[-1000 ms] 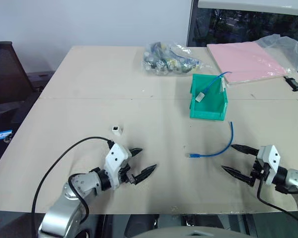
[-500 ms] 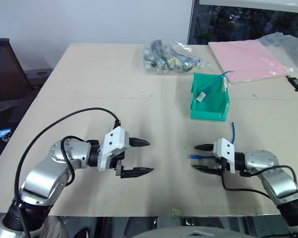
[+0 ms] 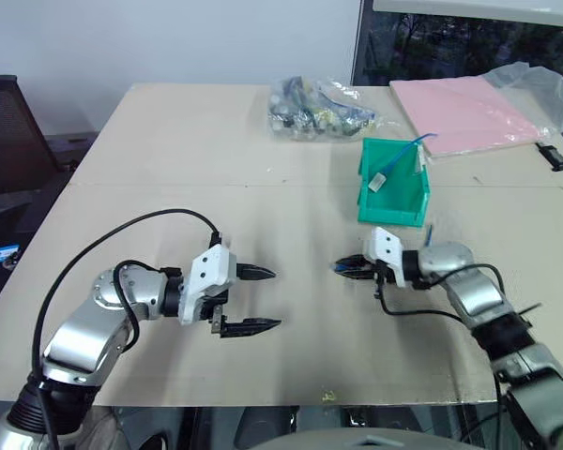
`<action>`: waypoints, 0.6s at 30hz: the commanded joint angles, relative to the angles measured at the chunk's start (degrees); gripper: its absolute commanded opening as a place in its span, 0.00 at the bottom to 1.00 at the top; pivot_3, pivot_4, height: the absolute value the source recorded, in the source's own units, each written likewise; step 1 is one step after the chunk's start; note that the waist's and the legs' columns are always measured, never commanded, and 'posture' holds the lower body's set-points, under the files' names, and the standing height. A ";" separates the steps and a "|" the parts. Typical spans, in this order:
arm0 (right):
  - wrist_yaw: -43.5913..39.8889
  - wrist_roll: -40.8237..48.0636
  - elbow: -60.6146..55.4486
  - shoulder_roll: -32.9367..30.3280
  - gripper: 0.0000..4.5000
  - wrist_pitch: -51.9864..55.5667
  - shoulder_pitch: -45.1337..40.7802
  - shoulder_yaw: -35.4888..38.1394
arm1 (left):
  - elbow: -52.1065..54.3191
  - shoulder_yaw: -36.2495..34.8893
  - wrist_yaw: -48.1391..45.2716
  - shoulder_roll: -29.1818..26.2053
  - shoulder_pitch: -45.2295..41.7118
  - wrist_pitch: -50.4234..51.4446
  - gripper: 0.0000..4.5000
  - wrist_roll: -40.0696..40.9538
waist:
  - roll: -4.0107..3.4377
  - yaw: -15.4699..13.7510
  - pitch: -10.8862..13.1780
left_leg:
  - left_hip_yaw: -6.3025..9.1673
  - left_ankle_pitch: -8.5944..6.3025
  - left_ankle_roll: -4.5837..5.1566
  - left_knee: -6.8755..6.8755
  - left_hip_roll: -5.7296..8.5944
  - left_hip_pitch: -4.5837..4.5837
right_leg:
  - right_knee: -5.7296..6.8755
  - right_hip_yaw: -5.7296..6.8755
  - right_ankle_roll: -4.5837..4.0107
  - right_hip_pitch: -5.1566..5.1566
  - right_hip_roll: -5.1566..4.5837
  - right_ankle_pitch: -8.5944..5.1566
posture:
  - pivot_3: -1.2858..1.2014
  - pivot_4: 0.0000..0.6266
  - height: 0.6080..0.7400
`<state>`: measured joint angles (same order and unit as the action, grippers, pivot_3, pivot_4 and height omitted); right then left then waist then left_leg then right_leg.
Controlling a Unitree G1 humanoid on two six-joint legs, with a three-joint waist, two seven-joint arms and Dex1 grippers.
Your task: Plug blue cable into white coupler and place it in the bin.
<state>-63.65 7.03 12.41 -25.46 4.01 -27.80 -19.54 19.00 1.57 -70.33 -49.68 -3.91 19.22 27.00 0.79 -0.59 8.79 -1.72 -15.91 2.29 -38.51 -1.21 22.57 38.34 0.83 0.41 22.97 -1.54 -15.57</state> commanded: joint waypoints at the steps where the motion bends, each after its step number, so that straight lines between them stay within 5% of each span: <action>1: 0.17 -0.15 3.50 2.37 0.10 -0.84 -3.12 0.52 | -2.40 1.67 -1.77 0.70 -2.25 -2.61 0.97 -1.57 | 0.00 -0.06 0.00 | -0.01 0.00 -0.01 0.00 0.00 0.03 | -0.01 -0.01 0.00 0.03 -0.01 0.00 | 0.52 0.24 1.00; 4: 0.39 1.73 0.50 1.59 0.31 -0.40 -1.25 2.91 | -5.26 3.98 -2.84 2.00 -4.72 -3.21 0.97 -2.62 | 0.00 -0.26 0.00 | -0.02 0.01 -0.01 0.00 0.00 0.12 | 0.03 0.00 0.01 0.11 -0.02 0.00 | 0.52 0.24 1.00; 10: 6.68 12.76 -20.56 -2.19 0.99 7.53 12.49 16.57 | -16.43 10.88 -3.53 8.69 -16.32 -7.49 0.97 -9.11 | 0.02 -0.72 0.00 | 0.04 0.00 0.00 -0.10 0.03 0.24 | 0.10 0.07 0.02 0.12 -0.05 0.00 | 0.52 0.24 1.00; 18: 6.72 20.60 -33.84 -8.07 0.99 11.65 29.29 25.00 | -34.98 16.23 -4.25 19.10 -29.22 -15.87 0.97 -16.39 | 0.12 0.39 0.02 | 0.01 -0.01 0.02 -0.31 0.03 0.08 | 0.47 -0.09 0.03 0.11 0.10 0.01 | 0.52 0.24 1.00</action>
<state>-56.72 25.93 -17.76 -32.72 16.58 0.68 3.26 -12.68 17.04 -73.66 -31.49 -31.42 6.69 12.26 0.91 -0.20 8.81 -1.71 -15.92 2.32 -38.82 -1.18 22.64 38.85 0.75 0.44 23.07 -1.42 -15.56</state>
